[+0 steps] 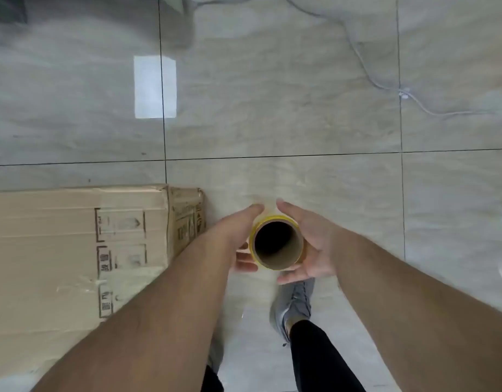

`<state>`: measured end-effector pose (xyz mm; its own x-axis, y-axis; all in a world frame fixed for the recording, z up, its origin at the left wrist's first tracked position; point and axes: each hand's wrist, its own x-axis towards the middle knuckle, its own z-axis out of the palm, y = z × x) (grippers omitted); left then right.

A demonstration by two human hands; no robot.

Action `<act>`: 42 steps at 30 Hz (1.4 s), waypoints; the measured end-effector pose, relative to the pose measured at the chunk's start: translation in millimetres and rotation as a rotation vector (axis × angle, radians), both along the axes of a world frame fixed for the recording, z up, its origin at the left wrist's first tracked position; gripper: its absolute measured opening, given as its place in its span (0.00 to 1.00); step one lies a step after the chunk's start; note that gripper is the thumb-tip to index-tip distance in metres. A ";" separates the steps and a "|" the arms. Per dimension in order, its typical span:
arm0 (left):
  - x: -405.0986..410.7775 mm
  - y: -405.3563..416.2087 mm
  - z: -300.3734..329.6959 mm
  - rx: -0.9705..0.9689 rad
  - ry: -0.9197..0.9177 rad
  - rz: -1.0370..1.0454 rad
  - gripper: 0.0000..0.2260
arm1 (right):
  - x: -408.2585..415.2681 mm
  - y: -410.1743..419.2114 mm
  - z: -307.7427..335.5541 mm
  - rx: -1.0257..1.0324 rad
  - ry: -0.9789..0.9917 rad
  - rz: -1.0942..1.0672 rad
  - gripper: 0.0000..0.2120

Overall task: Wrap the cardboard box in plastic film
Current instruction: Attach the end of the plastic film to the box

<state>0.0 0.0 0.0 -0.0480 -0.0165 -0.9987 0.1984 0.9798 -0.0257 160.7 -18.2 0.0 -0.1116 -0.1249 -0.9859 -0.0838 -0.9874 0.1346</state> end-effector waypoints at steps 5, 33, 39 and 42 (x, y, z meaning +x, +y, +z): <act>6.3 -5.4 -11.2 0.113 0.161 0.036 0.10 | -0.5 -1.8 -5.5 0.020 0.032 -0.041 0.25; -21.0 -45.0 8.1 0.694 0.154 0.180 0.13 | -36.9 -84.7 -42.3 -0.053 -0.138 0.091 0.50; -46.4 -54.1 -20.8 0.225 0.076 0.658 0.08 | -26.2 -84.3 -55.5 -0.105 -0.151 0.245 0.54; -57.1 -43.4 -45.4 0.021 0.076 0.398 0.10 | -21.7 -85.6 -44.1 -0.083 -0.124 0.256 0.39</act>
